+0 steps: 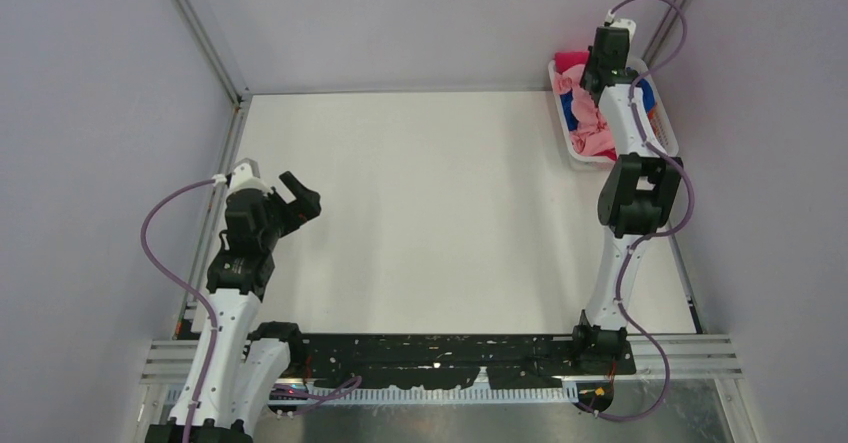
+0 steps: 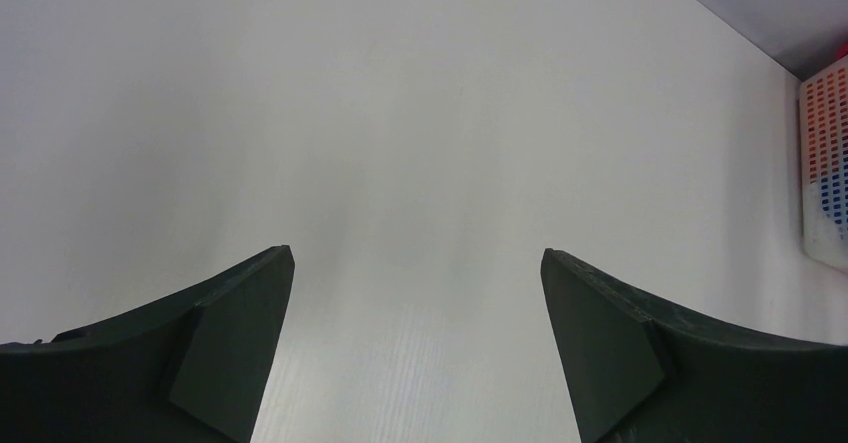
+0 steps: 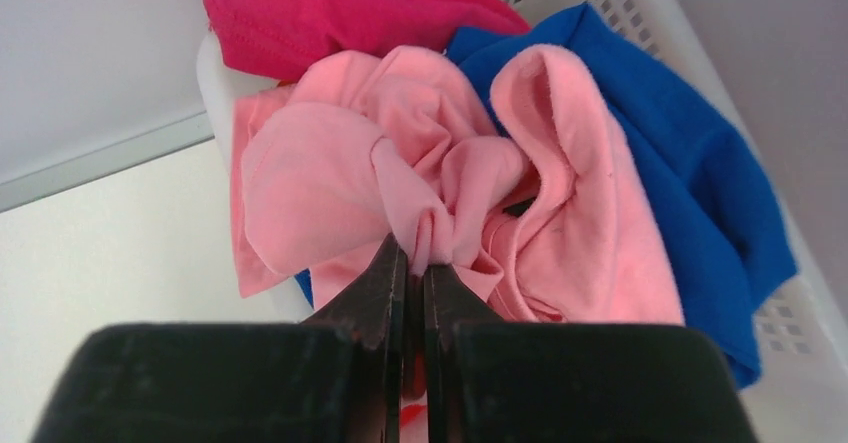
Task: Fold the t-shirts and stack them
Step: Grab crumpled tshirt from bin with the right arm, then move the tshirt to the center of the board, then flatten out the tshirt
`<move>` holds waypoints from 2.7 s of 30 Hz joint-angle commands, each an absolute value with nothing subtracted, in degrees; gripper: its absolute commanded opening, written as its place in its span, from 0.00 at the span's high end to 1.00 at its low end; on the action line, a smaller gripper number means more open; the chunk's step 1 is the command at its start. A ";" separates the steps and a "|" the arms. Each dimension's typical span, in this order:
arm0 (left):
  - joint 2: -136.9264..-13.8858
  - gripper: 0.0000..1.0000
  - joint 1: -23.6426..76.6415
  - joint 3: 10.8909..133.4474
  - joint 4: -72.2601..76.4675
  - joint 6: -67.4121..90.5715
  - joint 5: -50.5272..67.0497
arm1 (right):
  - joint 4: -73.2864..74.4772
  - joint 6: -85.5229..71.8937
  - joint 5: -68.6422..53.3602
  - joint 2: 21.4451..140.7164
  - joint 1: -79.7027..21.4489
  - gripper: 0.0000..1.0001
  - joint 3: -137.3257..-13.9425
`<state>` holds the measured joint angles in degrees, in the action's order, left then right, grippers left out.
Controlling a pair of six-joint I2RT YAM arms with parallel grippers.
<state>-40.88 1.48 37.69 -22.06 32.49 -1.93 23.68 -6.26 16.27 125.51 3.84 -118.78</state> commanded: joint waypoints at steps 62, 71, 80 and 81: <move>-36.27 0.01 2.18 28.27 -24.19 39.80 22.87 | 13.99 -17.87 9.61 60.01 -15.14 0.02 -43.42; -43.43 0.01 16.04 30.81 -22.56 38.23 16.85 | 13.66 -15.37 7.43 51.69 -15.23 0.05 -38.35; -62.96 0.08 18.77 40.73 -22.61 35.28 13.35 | 9.56 -11.66 6.46 56.25 -21.67 0.05 -38.57; -64.92 0.10 18.73 41.57 -21.94 35.17 13.51 | 9.53 -11.24 8.82 58.32 -22.70 0.05 -39.11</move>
<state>-59.59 18.52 36.64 -25.43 37.08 14.59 13.74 -14.33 5.98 54.61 -18.72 -36.64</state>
